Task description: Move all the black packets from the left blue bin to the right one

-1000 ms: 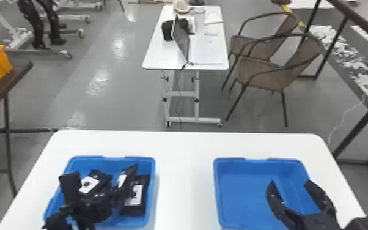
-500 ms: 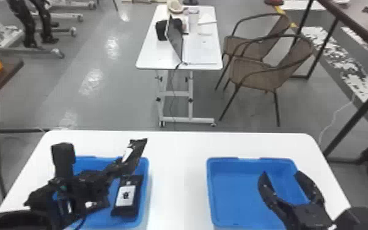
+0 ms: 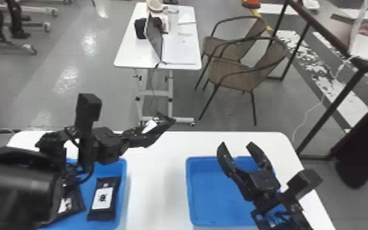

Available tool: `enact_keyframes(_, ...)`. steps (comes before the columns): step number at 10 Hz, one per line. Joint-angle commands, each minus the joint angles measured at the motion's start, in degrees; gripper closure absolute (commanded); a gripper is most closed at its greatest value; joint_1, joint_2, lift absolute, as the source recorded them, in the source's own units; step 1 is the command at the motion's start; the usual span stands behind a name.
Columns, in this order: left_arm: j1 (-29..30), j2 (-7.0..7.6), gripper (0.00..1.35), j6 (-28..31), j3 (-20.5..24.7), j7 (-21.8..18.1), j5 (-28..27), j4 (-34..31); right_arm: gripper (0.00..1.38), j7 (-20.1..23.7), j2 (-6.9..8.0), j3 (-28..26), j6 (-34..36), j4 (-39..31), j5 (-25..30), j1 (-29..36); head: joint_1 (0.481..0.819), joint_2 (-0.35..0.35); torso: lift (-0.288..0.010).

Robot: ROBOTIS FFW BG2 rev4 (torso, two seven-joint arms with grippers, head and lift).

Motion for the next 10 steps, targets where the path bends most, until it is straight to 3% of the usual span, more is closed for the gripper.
enact_keyframes(1,-1.1,-1.50,1.17,-5.9,-1.0,-0.5,-5.1,1.2,0.09,0.0,0.05,0.5,0.0,1.4,-1.5,-2.5,0.695,-0.104,0.000)
enact_keyframes(2,-2.0,-1.85,1.17,-15.1,-2.3,0.1,-6.7,5.5,0.09,0.1,0.05,0.5,0.0,1.5,-2.2,-3.6,0.695,-0.107,0.000)
enact_keyframes(4,-4.3,-1.85,1.17,-29.5,-6.1,3.3,-3.1,16.6,0.09,0.9,0.05,0.5,0.0,2.2,-3.5,-5.5,0.695,-0.128,0.000)
enact_keyframes(6,-4.8,-3.96,1.17,-32.6,-6.3,5.0,-2.4,21.3,0.09,1.1,0.05,1.1,0.1,3.1,-5.3,-6.6,0.695,-0.155,0.000)
enact_keyframes(10,-8.0,-4.31,1.17,-34.3,-12.3,6.6,0.7,23.5,0.09,1.7,0.05,3.6,2.3,8.0,-12.0,-10.1,0.695,-0.181,0.000)
